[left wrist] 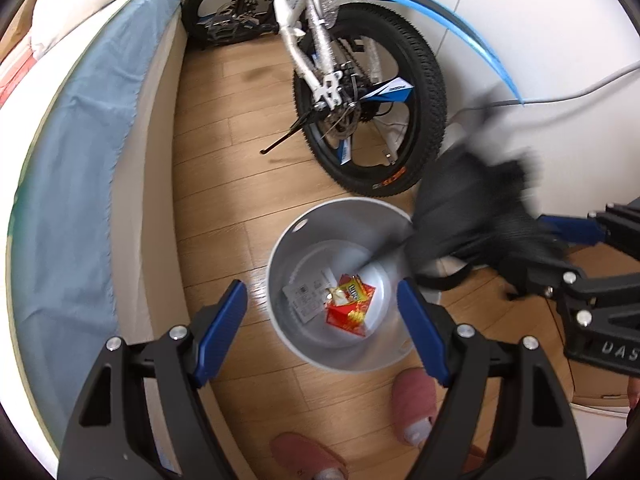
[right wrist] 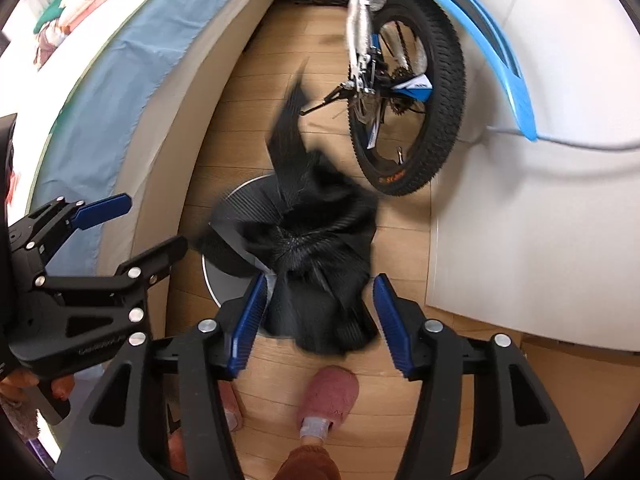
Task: Collect trash
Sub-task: 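Carry both bags to the grey bin and open both tools over it, then move both open tools back over the mat toward the orange bag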
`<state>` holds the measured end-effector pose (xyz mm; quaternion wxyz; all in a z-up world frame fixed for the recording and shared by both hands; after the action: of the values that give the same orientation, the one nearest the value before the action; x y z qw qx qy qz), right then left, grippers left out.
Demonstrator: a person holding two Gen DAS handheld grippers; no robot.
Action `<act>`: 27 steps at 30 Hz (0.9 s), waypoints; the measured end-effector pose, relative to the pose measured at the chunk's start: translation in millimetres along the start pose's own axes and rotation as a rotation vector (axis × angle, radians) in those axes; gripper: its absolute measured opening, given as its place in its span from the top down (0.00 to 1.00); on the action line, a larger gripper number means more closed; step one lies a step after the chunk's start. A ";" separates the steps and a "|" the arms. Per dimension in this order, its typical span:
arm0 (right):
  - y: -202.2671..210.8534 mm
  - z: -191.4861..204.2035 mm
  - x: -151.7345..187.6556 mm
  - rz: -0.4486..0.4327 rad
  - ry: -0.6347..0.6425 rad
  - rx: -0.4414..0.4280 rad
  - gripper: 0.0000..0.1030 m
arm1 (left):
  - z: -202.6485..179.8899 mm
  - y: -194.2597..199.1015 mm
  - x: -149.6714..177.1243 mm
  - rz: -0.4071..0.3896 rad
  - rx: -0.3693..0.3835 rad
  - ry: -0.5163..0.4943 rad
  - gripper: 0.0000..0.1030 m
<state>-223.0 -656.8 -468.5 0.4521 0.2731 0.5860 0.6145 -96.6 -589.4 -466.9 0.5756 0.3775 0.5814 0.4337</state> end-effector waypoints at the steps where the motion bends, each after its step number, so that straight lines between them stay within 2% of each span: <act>1: -1.3 3.8 -0.5 0.002 0.005 -0.002 0.48 | 2.5 1.1 3.0 0.003 -0.001 0.006 0.25; 8: 8.3 23.2 1.2 0.009 0.051 0.005 0.48 | 18.8 20.2 15.3 -0.013 -0.019 0.050 0.25; 14: 28.2 56.8 3.6 -0.004 0.135 0.008 0.44 | 36.0 56.0 27.6 -0.056 -0.048 0.122 0.25; 21: 66.0 127.6 6.7 -0.033 0.285 -0.034 0.44 | 77.3 116.8 65.0 -0.090 -0.123 0.265 0.25; 27: 98.0 210.4 22.1 -0.054 0.429 -0.106 0.44 | 126.7 174.3 128.0 -0.081 -0.224 0.423 0.25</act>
<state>-73.8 -528.5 -343.5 0.3473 0.0962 0.6427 0.6760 12.6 -401.4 -342.1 0.4963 0.1886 0.6519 0.5414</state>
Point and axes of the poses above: each gripper's, at about its wrist camera, not at the fingertips, and y roughly against the way its jaws point, z to its left, x to its underside, the point moved 2 cm from there along -y, roughly the way its jaws point, and after that the axes turned 15 degrees about -y, right-handed, at the moved point
